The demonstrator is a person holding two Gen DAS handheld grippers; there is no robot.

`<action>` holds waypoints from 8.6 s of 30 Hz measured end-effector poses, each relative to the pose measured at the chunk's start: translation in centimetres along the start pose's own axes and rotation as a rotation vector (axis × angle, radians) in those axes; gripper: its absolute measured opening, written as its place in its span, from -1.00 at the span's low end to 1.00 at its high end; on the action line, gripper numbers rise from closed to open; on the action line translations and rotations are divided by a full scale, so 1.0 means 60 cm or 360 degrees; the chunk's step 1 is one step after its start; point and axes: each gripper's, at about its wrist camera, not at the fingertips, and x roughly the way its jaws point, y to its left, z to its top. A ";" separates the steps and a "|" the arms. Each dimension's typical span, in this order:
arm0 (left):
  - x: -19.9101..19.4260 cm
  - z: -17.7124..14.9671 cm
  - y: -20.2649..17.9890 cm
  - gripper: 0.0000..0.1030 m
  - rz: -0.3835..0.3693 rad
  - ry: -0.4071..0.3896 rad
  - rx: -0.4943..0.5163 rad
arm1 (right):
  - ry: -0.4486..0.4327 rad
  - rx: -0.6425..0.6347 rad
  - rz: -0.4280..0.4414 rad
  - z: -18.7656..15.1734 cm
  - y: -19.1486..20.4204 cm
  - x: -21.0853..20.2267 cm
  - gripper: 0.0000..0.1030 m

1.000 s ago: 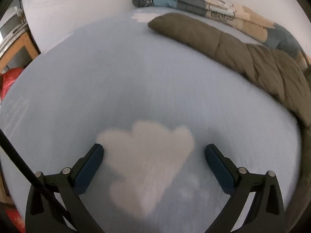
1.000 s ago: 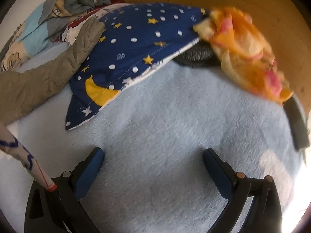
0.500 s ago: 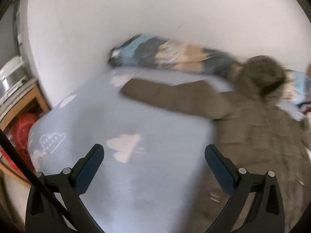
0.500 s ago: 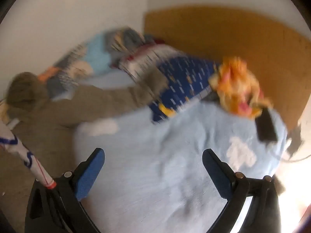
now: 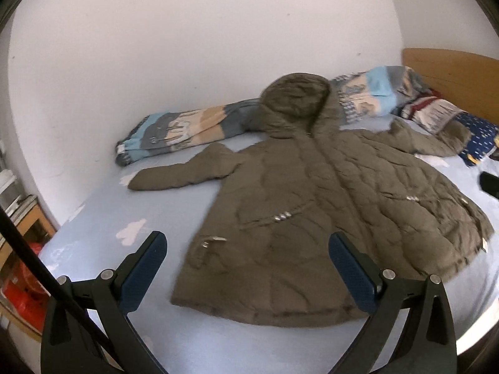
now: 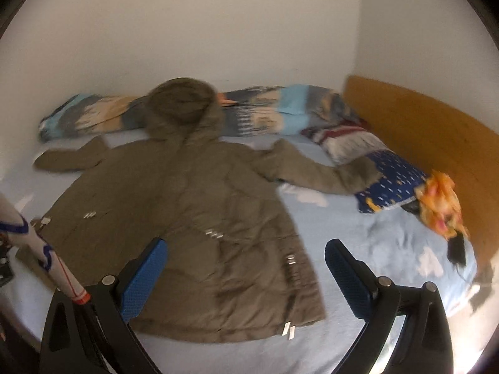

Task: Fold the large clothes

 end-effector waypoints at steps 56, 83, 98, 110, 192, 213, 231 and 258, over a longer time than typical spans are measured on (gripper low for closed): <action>0.032 0.042 -0.045 1.00 -0.0110 0.0126 -0.0009 | 0.0188 -0.0017 -0.0019 -0.029 0.002 0.076 0.99; 0.524 0.187 -0.134 1.00 -0.0091 0.0750 0.0012 | 0.0416 0.0964 0.0140 0.142 -0.484 0.352 0.51; 0.614 0.190 -0.070 1.00 -0.0132 0.0881 -0.0253 | 0.0482 0.1335 -0.0157 0.125 -0.722 0.598 -0.09; 0.606 0.191 -0.078 1.00 -0.0141 0.0863 -0.0244 | 0.0304 0.1265 -0.0187 0.131 -0.707 0.599 -0.75; 0.579 0.203 0.043 1.00 -0.0161 0.0792 -0.0427 | 0.0661 0.0539 0.0468 0.228 -0.094 0.628 -0.76; 0.575 0.180 0.045 1.00 -0.0175 0.0896 -0.0346 | 0.0773 0.0527 0.0574 0.110 0.058 0.447 -0.36; 0.589 0.177 0.068 1.00 -0.0054 0.0925 -0.0326 | 0.0734 0.0373 0.0547 0.134 0.077 0.466 -0.26; 0.580 0.153 0.406 1.00 0.0172 0.0783 -0.0974 | 0.0744 0.0275 0.0588 0.137 0.109 0.460 -0.11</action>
